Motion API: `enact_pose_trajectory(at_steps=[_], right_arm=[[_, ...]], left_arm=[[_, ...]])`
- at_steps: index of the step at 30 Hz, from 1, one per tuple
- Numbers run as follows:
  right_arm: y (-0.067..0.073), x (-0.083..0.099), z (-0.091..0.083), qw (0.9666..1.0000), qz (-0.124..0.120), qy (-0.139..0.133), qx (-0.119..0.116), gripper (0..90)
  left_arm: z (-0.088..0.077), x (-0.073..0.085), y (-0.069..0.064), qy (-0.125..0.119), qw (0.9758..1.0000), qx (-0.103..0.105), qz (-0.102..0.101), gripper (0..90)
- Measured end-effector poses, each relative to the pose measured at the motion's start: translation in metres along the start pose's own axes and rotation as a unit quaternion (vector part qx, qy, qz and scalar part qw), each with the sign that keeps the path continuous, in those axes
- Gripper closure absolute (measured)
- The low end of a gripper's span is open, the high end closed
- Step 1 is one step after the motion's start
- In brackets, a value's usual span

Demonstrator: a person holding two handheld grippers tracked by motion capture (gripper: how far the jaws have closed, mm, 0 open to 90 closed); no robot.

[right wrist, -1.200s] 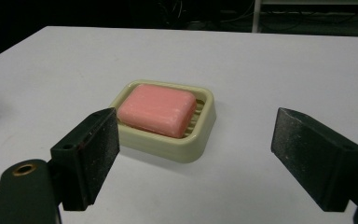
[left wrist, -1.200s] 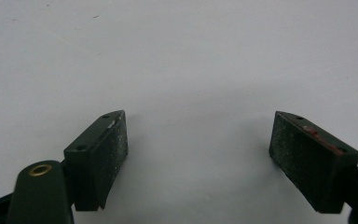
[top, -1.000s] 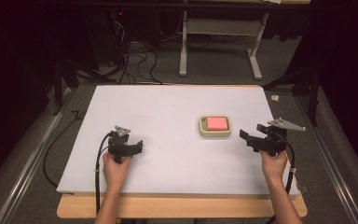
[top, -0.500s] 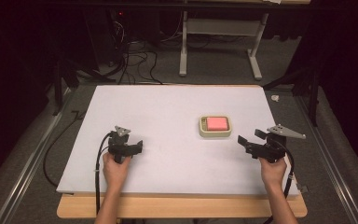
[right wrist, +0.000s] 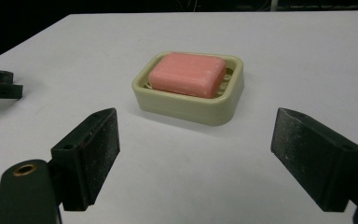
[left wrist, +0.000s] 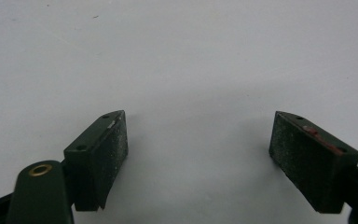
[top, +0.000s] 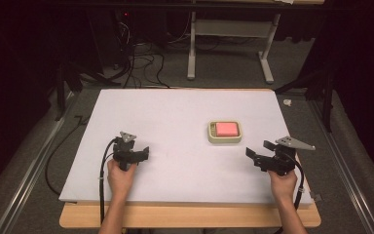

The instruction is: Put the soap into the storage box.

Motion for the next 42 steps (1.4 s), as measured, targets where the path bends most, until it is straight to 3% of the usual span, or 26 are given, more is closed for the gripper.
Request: enact_pose_trajectory(at_steps=[27, 37, 42], right_arm=[[0.003, 0.03, 0.019, 0.9987, -0.011, 0.051, 0.001, 16.3], [0.002, 0.04, 0.033, 0.9963, -0.017, 0.083, 0.017, 16.2], [0.002, 0.044, 0.04, 0.9935, -0.032, 0.1, 0.043, 19.0]], left_arm=[[0.0, 0.0, 0.0, 0.0, 1.0, 0.0, 0.0, 20.0], [0.0, 0.0, 0.0, 0.0, 1.0, 0.0, -0.001, 20.0], [0.0, 0.0, 0.0, 0.0, 1.0, 0.0, 0.0, 20.0]])
Point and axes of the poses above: each handheld gripper's, and its own axes: z roughly forward along the jaws, x roughly out of its underside, y roughly to its left, the point moved 3 cm from there along z, roughly forward along the jaws, and after that the axes turned 7 degrees about z, right-handed, at the moved point
